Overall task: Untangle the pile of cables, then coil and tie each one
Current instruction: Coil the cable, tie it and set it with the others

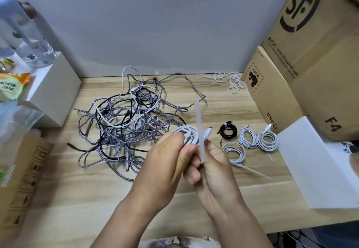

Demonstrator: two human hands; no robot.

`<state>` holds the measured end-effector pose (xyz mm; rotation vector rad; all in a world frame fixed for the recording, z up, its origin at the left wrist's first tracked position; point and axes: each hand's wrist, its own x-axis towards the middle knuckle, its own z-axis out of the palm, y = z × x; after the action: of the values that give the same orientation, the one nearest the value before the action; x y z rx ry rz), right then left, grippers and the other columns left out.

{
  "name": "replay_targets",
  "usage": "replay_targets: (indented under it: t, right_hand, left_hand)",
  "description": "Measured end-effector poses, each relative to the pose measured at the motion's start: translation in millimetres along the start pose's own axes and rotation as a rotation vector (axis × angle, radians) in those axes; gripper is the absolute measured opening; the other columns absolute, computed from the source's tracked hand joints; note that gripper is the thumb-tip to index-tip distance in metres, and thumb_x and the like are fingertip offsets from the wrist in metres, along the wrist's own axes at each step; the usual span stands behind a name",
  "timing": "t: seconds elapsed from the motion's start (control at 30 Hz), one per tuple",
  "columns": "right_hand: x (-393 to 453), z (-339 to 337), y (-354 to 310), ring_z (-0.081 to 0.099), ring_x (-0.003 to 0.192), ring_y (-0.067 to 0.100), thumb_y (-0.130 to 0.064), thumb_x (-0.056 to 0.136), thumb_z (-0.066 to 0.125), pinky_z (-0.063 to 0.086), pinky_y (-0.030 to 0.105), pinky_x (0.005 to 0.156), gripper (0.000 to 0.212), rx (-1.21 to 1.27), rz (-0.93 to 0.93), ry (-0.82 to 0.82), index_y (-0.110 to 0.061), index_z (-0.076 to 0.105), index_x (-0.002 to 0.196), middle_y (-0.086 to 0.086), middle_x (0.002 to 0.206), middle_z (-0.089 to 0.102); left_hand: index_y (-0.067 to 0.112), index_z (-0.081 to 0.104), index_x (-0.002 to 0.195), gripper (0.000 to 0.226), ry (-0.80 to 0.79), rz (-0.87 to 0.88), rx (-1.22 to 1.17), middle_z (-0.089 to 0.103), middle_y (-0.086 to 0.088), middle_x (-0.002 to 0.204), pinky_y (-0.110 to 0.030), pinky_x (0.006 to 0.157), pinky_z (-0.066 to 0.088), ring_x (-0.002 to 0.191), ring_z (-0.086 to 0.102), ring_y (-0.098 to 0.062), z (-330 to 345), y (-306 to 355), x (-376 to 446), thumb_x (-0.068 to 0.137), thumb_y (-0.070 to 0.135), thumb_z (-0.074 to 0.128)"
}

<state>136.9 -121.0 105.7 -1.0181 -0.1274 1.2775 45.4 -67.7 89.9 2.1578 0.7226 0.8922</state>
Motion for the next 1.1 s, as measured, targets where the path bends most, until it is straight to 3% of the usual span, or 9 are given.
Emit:
replay_targets:
  t: [0.27, 0.37, 0.47, 0.6, 0.7, 0.8, 0.93, 1.03, 1.1]
  right_hand:
    - [-6.5, -1.7, -6.1, 0.037, 0.038, 0.009, -0.009, 0.067, 0.056, 0.030, 0.019, 0.039, 0.016, 0.077, 0.017, -0.103, -0.016, 0.063, 0.055, 0.001, 0.053, 0.044]
    - [-8.2, -0.1, -7.0, 0.037, 0.036, 0.009, -0.008, 0.067, 0.056, 0.030, 0.018, 0.037, 0.016, 0.087, 0.010, -0.102, -0.016, 0.063, 0.055, 0.001, 0.052, 0.043]
    - [-10.0, 2.5, -6.1, 0.037, 0.033, 0.010, 0.001, 0.066, 0.062, 0.033, 0.019, 0.036, 0.016, 0.150, 0.002, -0.116, -0.012, 0.061, 0.057, 0.002, 0.051, 0.042]
    - [-12.6, 3.8, -6.1, 0.036, 0.035, 0.009, -0.001, 0.068, 0.061, 0.030, 0.019, 0.036, 0.020, 0.117, 0.007, -0.144, -0.016, 0.064, 0.055, 0.000, 0.050, 0.042]
    - [-12.8, 3.0, -6.9, 0.035, 0.033, 0.010, -0.007, 0.070, 0.054, 0.030, 0.019, 0.036, 0.019, 0.086, 0.017, -0.153, -0.015, 0.063, 0.055, 0.001, 0.049, 0.041]
    - [-12.0, -1.0, -6.2, 0.038, 0.033, 0.013, -0.002, 0.069, 0.063, 0.034, 0.020, 0.036, 0.017, 0.009, -0.009, -0.167, -0.014, 0.063, 0.058, 0.003, 0.050, 0.043]
    - [-13.9, -6.7, -5.2, 0.045, 0.039, 0.016, -0.015, 0.071, 0.061, 0.040, 0.021, 0.043, 0.007, -0.227, -0.187, -0.147, -0.011, 0.060, 0.066, 0.002, 0.050, 0.050]
    - [-13.0, -11.9, -1.2, 0.046, 0.051, 0.012, -0.032, 0.067, 0.069, 0.041, 0.022, 0.051, 0.018, -0.549, -0.442, -0.034, -0.015, 0.063, 0.070, 0.001, 0.058, 0.053]
    - [-12.4, -14.9, 0.3, 0.047, 0.057, 0.011, -0.038, 0.074, 0.062, 0.040, 0.021, 0.055, 0.021, -0.715, -0.654, 0.024, -0.018, 0.063, 0.068, 0.001, 0.062, 0.054]
  left_hand:
    - [0.016, 0.049, 0.080, 0.043, 0.010, -0.080, -0.076, 0.051, 0.010, 0.069, -0.022, 0.059, 0.037, 0.065, 0.049, -0.008, -3.8, -4.5, 3.0, 0.094, 0.053, 0.031]
    - [0.027, 0.045, 0.080, 0.037, 0.024, -0.054, -0.034, 0.050, 0.013, 0.070, -0.016, 0.059, 0.035, 0.067, 0.049, -0.003, -5.0, -3.5, 1.9, 0.095, 0.056, 0.028]
    - [0.020, 0.047, 0.082, 0.035, 0.038, -0.032, 0.003, 0.049, 0.016, 0.070, -0.006, 0.060, 0.032, 0.067, 0.047, 0.004, -5.3, -2.0, 0.8, 0.096, 0.048, 0.032]
    - [0.033, 0.038, 0.083, 0.018, 0.057, -0.109, -0.070, 0.054, 0.010, 0.065, -0.006, 0.054, 0.032, 0.060, 0.049, 0.002, -5.3, -0.5, 0.6, 0.091, 0.049, 0.035]
    - [0.027, 0.037, 0.078, 0.026, 0.034, -0.070, -0.048, 0.052, 0.004, 0.063, -0.013, 0.055, 0.032, 0.059, 0.047, -0.005, -4.4, -1.5, 0.0, 0.094, 0.048, 0.032]
    - [0.034, 0.034, 0.074, 0.023, 0.055, -0.032, -0.005, 0.045, 0.014, 0.064, -0.008, 0.056, 0.029, 0.060, 0.041, 0.004, -5.3, -0.7, 0.7, 0.096, 0.041, 0.034]
    - [0.032, 0.033, 0.071, 0.027, 0.079, -0.036, 0.036, 0.041, 0.016, 0.065, -0.007, 0.054, 0.027, 0.059, 0.037, 0.005, -6.3, -0.7, 1.8, 0.096, 0.041, 0.035]
    - [0.026, 0.037, 0.069, 0.030, 0.090, -0.039, 0.014, 0.038, 0.018, 0.063, -0.009, 0.053, 0.025, 0.058, 0.035, 0.003, -5.5, 1.2, 2.3, 0.096, 0.041, 0.036]
    - [0.028, 0.038, 0.070, 0.028, 0.089, -0.036, -0.001, 0.039, 0.018, 0.063, -0.007, 0.053, 0.026, 0.058, 0.035, 0.004, -5.3, 3.2, 2.7, 0.095, 0.041, 0.038]
